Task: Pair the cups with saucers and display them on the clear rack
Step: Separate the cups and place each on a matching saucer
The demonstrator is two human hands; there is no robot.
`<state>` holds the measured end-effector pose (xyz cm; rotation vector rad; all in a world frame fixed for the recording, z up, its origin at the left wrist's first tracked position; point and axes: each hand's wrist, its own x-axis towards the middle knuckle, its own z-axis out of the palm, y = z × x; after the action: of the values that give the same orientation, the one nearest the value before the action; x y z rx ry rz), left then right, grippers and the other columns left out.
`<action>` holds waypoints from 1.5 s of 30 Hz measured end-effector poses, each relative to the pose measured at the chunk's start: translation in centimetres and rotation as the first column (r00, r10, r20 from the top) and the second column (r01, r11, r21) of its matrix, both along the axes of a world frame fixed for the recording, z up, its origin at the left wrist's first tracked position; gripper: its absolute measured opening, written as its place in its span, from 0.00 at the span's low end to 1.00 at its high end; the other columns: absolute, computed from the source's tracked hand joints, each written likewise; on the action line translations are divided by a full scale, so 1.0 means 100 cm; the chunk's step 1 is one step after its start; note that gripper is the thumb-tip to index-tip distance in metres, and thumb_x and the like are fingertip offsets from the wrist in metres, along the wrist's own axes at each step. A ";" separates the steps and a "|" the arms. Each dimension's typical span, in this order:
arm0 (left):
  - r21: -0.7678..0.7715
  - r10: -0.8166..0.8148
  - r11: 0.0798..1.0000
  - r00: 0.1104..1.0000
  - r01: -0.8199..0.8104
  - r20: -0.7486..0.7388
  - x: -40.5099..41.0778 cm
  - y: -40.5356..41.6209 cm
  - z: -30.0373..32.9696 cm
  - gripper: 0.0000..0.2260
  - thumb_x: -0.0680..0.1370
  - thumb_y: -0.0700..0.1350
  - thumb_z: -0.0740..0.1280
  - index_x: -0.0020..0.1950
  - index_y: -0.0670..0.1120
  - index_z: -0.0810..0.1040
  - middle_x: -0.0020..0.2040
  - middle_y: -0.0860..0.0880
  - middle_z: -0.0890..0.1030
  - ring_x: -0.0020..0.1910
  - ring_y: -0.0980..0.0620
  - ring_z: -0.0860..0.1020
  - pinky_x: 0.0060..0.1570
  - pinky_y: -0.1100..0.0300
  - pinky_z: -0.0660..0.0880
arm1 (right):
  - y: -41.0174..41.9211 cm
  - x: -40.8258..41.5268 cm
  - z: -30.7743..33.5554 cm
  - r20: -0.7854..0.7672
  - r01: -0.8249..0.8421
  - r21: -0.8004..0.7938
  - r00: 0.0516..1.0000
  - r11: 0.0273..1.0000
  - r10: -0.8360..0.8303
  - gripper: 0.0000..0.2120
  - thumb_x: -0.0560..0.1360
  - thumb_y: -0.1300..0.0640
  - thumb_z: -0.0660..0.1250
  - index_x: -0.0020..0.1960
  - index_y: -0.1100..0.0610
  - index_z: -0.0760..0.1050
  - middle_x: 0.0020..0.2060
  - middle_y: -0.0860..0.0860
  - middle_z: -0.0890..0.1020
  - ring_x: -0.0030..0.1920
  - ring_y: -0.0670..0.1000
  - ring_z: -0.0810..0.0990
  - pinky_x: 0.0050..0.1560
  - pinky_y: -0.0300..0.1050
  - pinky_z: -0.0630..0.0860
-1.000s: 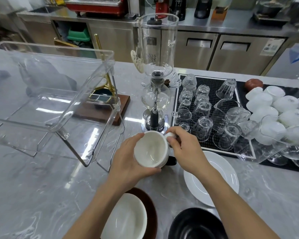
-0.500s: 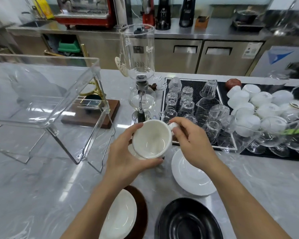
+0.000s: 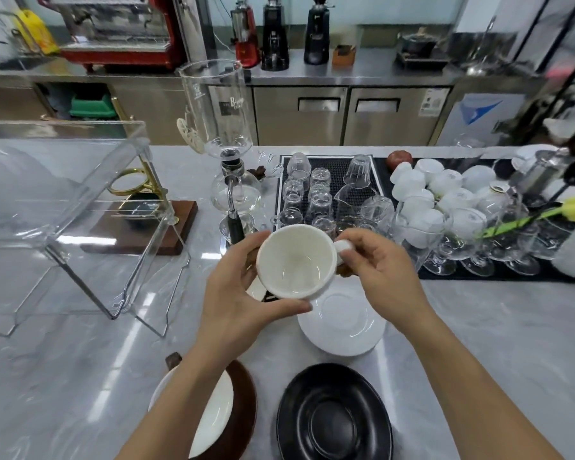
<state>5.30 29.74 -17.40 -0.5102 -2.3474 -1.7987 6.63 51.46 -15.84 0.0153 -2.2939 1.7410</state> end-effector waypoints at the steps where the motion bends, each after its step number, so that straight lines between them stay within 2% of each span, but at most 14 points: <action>1: 0.019 -0.006 1.000 1.000 0.006 0.012 0.001 0.004 0.000 0.46 0.53 0.52 0.87 0.69 0.50 0.74 0.65 0.52 0.79 0.66 0.53 0.78 0.66 0.50 0.76 | 0.003 0.003 -0.001 0.002 0.008 -0.021 1.000 1.000 -0.008 0.08 0.77 0.67 0.65 0.51 0.56 0.80 0.41 0.53 0.84 0.37 0.47 0.82 0.43 0.45 0.82; 4: 0.017 -0.024 1.000 0.999 0.024 0.020 0.003 0.017 0.000 0.45 0.52 0.52 0.87 0.66 0.58 0.73 0.63 0.58 0.80 0.63 0.59 0.78 0.63 0.59 0.77 | 0.015 0.012 -0.002 0.007 0.035 -0.069 0.999 0.997 -0.034 0.10 0.77 0.68 0.65 0.49 0.55 0.80 0.40 0.52 0.84 0.37 0.47 0.82 0.42 0.43 0.81; 6: 0.000 -0.041 0.999 0.998 0.041 0.039 0.001 0.026 -0.001 0.44 0.52 0.56 0.85 0.65 0.64 0.72 0.64 0.59 0.80 0.64 0.59 0.78 0.59 0.60 0.78 | 0.025 0.017 -0.005 0.019 0.053 -0.073 0.998 0.996 -0.052 0.08 0.77 0.68 0.65 0.51 0.57 0.80 0.41 0.55 0.85 0.37 0.48 0.82 0.41 0.44 0.81; 8: -0.015 -0.072 0.997 0.995 0.073 0.073 -0.002 0.032 -0.006 0.45 0.52 0.56 0.84 0.67 0.62 0.72 0.64 0.58 0.80 0.64 0.60 0.78 0.59 0.60 0.77 | 0.033 0.020 -0.009 0.034 0.066 -0.073 0.997 0.995 -0.063 0.08 0.77 0.68 0.66 0.51 0.59 0.80 0.41 0.56 0.85 0.38 0.49 0.82 0.42 0.47 0.81; 12: -0.084 -0.140 0.985 0.985 0.149 0.103 -0.010 0.042 -0.013 0.45 0.56 0.46 0.86 0.70 0.57 0.72 0.65 0.58 0.80 0.65 0.64 0.76 0.58 0.68 0.75 | 0.046 0.023 -0.020 0.064 0.094 -0.061 0.994 0.994 -0.090 0.08 0.76 0.67 0.66 0.51 0.58 0.81 0.42 0.55 0.85 0.39 0.53 0.82 0.44 0.51 0.81; 16: -0.171 -0.187 0.964 0.975 0.206 0.119 -0.018 0.049 -0.021 0.43 0.60 0.41 0.85 0.64 0.68 0.69 0.62 0.65 0.78 0.62 0.66 0.76 0.55 0.76 0.73 | 0.055 0.025 -0.035 0.103 0.115 0.057 0.987 0.992 -0.120 0.12 0.74 0.66 0.69 0.49 0.51 0.82 0.41 0.48 0.86 0.42 0.48 0.82 0.51 0.52 0.80; 19: -0.195 -0.213 0.951 0.964 0.242 0.157 -0.021 0.056 -0.032 0.42 0.61 0.40 0.84 0.66 0.64 0.70 0.64 0.64 0.77 0.63 0.63 0.76 0.60 0.70 0.73 | 0.063 0.025 -0.050 0.138 0.136 0.102 0.979 0.985 -0.150 0.14 0.73 0.66 0.70 0.47 0.48 0.82 0.42 0.48 0.86 0.46 0.50 0.84 0.53 0.55 0.79; 21: -0.215 -0.227 0.941 0.958 0.262 0.177 -0.023 0.058 -0.039 0.41 0.60 0.40 0.84 0.66 0.65 0.71 0.62 0.64 0.77 0.64 0.60 0.76 0.62 0.64 0.74 | 0.064 0.026 -0.057 0.158 0.153 0.126 0.972 0.980 -0.172 0.12 0.73 0.66 0.70 0.48 0.49 0.83 0.41 0.48 0.86 0.46 0.49 0.84 0.53 0.54 0.80; 24: -0.262 -0.235 0.923 0.951 0.284 0.202 -0.027 0.060 -0.048 0.40 0.60 0.42 0.83 0.66 0.65 0.72 0.63 0.61 0.78 0.65 0.55 0.76 0.67 0.54 0.74 | 0.064 0.026 -0.066 0.190 0.157 0.145 0.965 0.977 -0.183 0.15 0.72 0.66 0.71 0.45 0.45 0.82 0.39 0.44 0.86 0.42 0.43 0.83 0.48 0.45 0.79; 26: -0.288 -0.234 0.912 0.947 0.292 0.220 -0.027 0.061 -0.051 0.40 0.60 0.42 0.83 0.67 0.64 0.72 0.64 0.59 0.78 0.65 0.54 0.75 0.68 0.51 0.73 | 0.065 0.026 -0.073 0.202 0.155 0.172 0.961 0.973 -0.189 0.15 0.72 0.66 0.71 0.45 0.46 0.83 0.39 0.44 0.86 0.41 0.42 0.83 0.46 0.40 0.77; 30: -0.324 -0.229 0.897 0.943 0.301 0.242 -0.027 0.061 -0.055 0.40 0.61 0.42 0.83 0.69 0.60 0.72 0.64 0.60 0.77 0.64 0.56 0.75 0.68 0.51 0.73 | 0.066 0.027 -0.083 0.210 0.146 0.228 0.958 0.963 -0.195 0.10 0.71 0.65 0.72 0.47 0.51 0.84 0.38 0.43 0.85 0.40 0.40 0.81 0.44 0.35 0.74; 34: -0.337 -0.230 0.888 0.937 0.312 0.263 -0.027 0.061 -0.059 0.41 0.59 0.43 0.82 0.67 0.64 0.71 0.62 0.60 0.78 0.64 0.56 0.75 0.68 0.51 0.73 | 0.067 0.030 -0.087 0.224 0.141 0.252 0.954 0.957 -0.200 0.10 0.71 0.65 0.73 0.48 0.52 0.84 0.38 0.43 0.85 0.38 0.39 0.80 0.43 0.31 0.73; 41: -0.338 -0.240 0.881 0.928 0.331 0.284 -0.025 0.063 -0.061 0.43 0.58 0.46 0.82 0.69 0.63 0.70 0.65 0.59 0.77 0.65 0.57 0.74 0.69 0.51 0.73 | 0.069 0.034 -0.090 0.236 0.136 0.268 0.950 0.954 -0.202 0.09 0.70 0.64 0.73 0.46 0.52 0.84 0.38 0.45 0.85 0.39 0.43 0.81 0.44 0.39 0.76; 45: -0.335 -0.269 0.874 0.925 0.351 0.268 -0.023 0.061 -0.059 0.44 0.59 0.49 0.83 0.73 0.57 0.69 0.67 0.61 0.75 0.67 0.61 0.73 0.69 0.54 0.72 | 0.069 0.037 -0.091 0.253 0.137 0.260 0.946 0.956 -0.204 0.08 0.71 0.63 0.73 0.46 0.51 0.84 0.38 0.45 0.85 0.40 0.48 0.82 0.43 0.41 0.78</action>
<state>3.04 35.89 -23.25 -0.8265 -2.9338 -1.5779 10.33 58.32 -24.92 -0.3972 -2.6009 1.4491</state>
